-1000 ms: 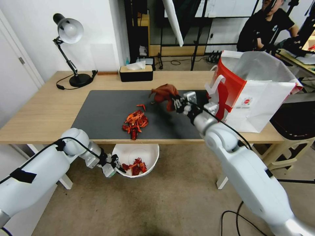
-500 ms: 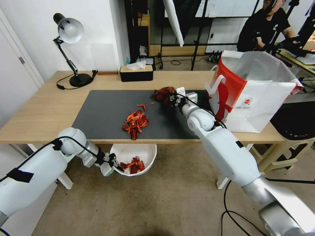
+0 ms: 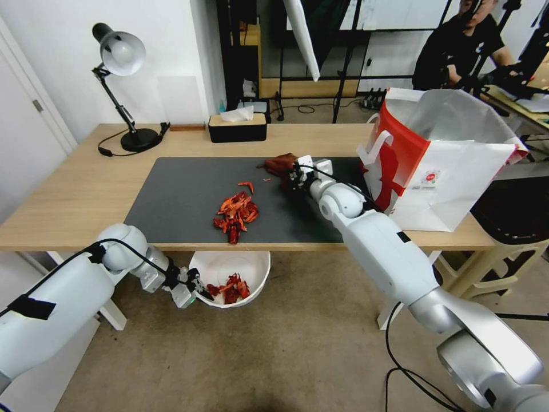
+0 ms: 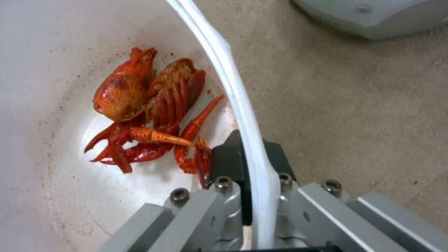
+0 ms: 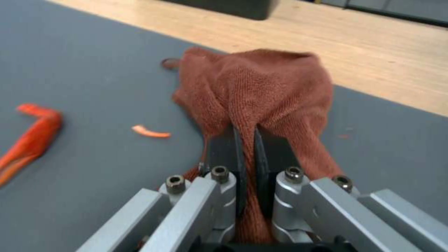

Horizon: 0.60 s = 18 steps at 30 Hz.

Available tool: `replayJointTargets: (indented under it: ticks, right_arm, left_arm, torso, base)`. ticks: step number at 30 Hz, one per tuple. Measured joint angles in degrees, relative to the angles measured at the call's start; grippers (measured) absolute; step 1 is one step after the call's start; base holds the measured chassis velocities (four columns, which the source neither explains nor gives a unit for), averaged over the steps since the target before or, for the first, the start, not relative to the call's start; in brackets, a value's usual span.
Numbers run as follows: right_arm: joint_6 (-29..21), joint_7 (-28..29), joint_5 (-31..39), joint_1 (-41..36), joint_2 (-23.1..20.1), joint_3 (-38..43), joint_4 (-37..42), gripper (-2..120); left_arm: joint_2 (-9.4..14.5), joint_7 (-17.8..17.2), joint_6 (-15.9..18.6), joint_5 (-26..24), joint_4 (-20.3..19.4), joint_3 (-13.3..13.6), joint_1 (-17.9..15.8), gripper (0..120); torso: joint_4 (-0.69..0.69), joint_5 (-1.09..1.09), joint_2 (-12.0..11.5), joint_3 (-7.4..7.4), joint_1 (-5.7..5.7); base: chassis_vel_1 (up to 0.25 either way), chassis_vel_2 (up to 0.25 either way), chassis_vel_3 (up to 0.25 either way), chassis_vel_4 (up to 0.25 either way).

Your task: Sweep shrimp from table into container with towel, then put container into takeout bag.

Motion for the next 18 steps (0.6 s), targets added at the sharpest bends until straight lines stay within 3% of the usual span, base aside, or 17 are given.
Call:
replayJointTargets:
  ticks: [9,18]
  right_arm:
    - [0.67,-10.84,-0.6,-0.27,-0.43,-3.43,0.65,2]
    - [2.58,-17.57,-0.72,-1.17,-2.53,-4.96,2.06,2]
  left_arm:
    - [0.75,-0.36,-0.4,-0.18,0.29,-1.46,1.25,0]
    - [0.92,-0.42,-0.46,-0.32,0.18,-1.6,1.2,0]
  torso:
    - [0.0,0.0,0.0,-0.01,-0.01]
    - [-0.01,0.0,0.0,-0.01,-0.01]
  base:
    - [0.0,0.0,0.0,0.0]
    - [0.0,0.0,0.0,0.0]
